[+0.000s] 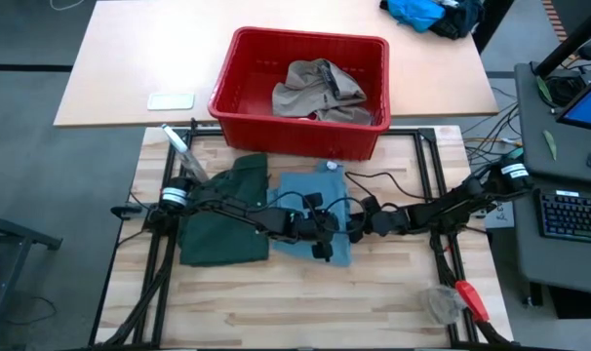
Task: Fold Laundry from Bin
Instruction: Stack the blue jeans on top of the green polo shirt
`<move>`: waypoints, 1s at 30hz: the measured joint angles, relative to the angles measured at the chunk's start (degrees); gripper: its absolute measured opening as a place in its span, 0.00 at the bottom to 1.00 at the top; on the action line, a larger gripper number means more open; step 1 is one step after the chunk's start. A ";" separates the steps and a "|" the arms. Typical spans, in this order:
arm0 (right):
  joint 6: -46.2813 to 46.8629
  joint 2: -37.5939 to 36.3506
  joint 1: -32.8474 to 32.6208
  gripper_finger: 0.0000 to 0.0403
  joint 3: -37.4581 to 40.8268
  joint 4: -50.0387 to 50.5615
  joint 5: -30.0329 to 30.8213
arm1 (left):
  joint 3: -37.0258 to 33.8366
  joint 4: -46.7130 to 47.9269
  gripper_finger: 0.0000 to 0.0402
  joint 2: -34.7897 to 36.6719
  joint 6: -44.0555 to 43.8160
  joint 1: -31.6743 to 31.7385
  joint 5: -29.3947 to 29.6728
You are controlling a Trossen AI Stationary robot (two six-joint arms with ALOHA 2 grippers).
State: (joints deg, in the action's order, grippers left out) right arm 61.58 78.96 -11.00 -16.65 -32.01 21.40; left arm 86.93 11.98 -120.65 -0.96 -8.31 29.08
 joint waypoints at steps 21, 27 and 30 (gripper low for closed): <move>0.07 1.10 -0.13 0.91 3.47 -9.74 -0.81 | 1.47 16.02 0.19 -2.36 -7.14 0.90 4.84; -2.53 2.21 -0.13 0.91 3.50 -14.13 -0.22 | 8.03 23.02 0.19 -1.98 -5.57 -0.01 4.15; -2.99 2.21 -0.13 0.91 3.85 -14.12 1.37 | 10.78 28.28 0.19 -1.98 -5.54 -0.22 4.00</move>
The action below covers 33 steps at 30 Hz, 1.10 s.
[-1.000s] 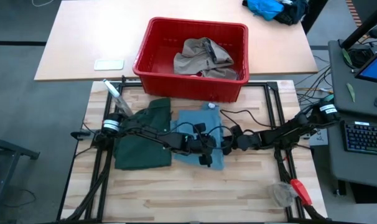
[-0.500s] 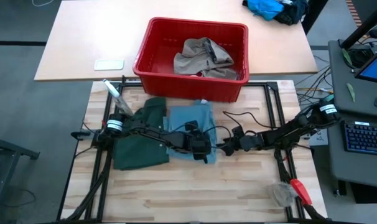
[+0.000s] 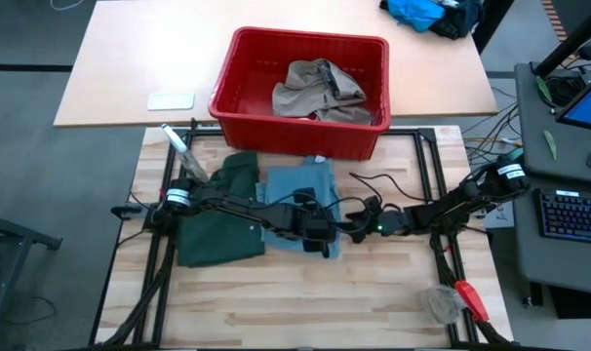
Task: Fold Laundry from Bin
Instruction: Stack the blue jeans on top of the green polo shirt
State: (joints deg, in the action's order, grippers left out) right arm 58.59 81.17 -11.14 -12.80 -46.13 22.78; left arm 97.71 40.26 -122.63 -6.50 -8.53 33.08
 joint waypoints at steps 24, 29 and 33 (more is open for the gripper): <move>0.02 3.01 3.73 0.91 -0.56 -0.25 0.80 | -10.41 -19.30 0.19 -0.02 5.49 4.26 -14.87; -1.53 4.84 7.16 0.91 -2.74 0.55 -2.43 | -13.70 -24.48 0.19 -0.02 4.61 5.31 -17.51; -1.80 7.25 10.37 0.91 -3.86 0.98 -6.17 | -15.18 -27.18 0.19 0.02 4.66 5.33 -17.44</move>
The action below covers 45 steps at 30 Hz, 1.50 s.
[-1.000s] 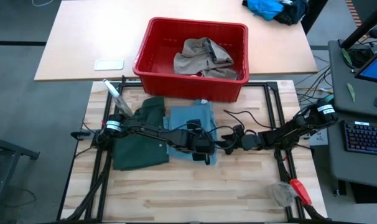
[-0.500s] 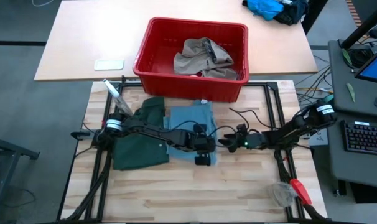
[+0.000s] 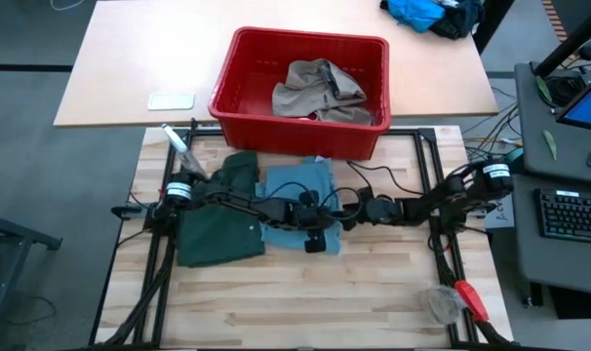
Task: Fold Laundry from Bin
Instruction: Stack the blue jeans on top of the green polo shirt
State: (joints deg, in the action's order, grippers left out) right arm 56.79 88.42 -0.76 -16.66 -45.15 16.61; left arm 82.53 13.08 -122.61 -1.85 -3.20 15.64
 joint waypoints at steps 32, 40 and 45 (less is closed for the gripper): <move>-5.11 3.66 1.03 0.91 -3.59 -5.44 -6.89 | -0.65 -3.06 0.19 -0.74 0.46 0.04 1.27; -7.74 5.34 1.12 0.91 -6.13 -3.60 -6.44 | -0.89 -2.52 0.19 -0.74 0.06 0.09 2.41; -7.56 5.27 2.09 0.77 -5.84 -3.90 -5.87 | -0.89 -2.92 0.19 -0.74 -0.10 -0.25 2.46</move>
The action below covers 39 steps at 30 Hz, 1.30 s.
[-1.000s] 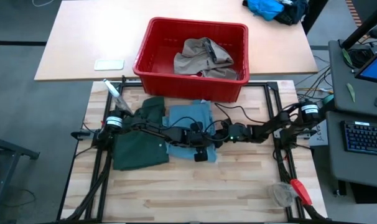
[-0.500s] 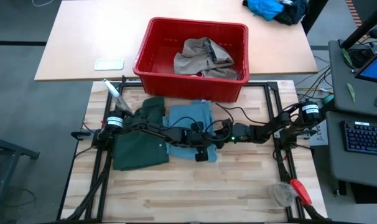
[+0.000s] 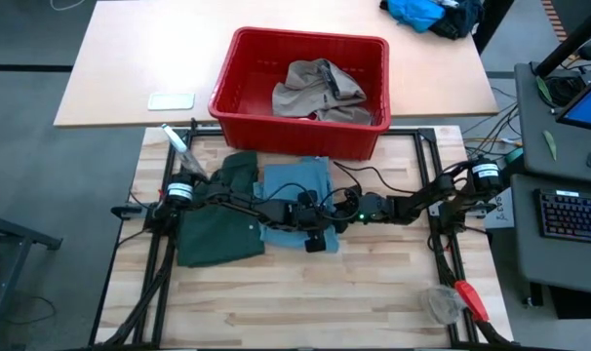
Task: Fold Laundry from Bin
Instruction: Stack the blue jeans on top of the green polo shirt
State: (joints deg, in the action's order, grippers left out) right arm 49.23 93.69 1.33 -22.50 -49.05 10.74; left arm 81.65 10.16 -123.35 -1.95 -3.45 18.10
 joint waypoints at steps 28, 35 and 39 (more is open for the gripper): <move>0.89 -10.53 -6.37 0.07 5.11 6.41 0.15 | 0.12 44.01 0.19 19.64 -20.54 -13.35 16.84; 1.34 -21.08 -11.63 0.07 3.06 23.93 2.82 | -14.10 39.10 0.19 24.92 -32.57 -16.92 16.83; 1.36 -27.34 -14.43 0.06 0.36 34.78 3.06 | -23.26 31.84 0.19 27.31 -37.29 -17.27 14.92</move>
State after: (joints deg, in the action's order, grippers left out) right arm 50.59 66.35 -13.10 -22.14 -14.28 13.81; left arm 58.38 42.00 -96.04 -39.24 -20.72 33.02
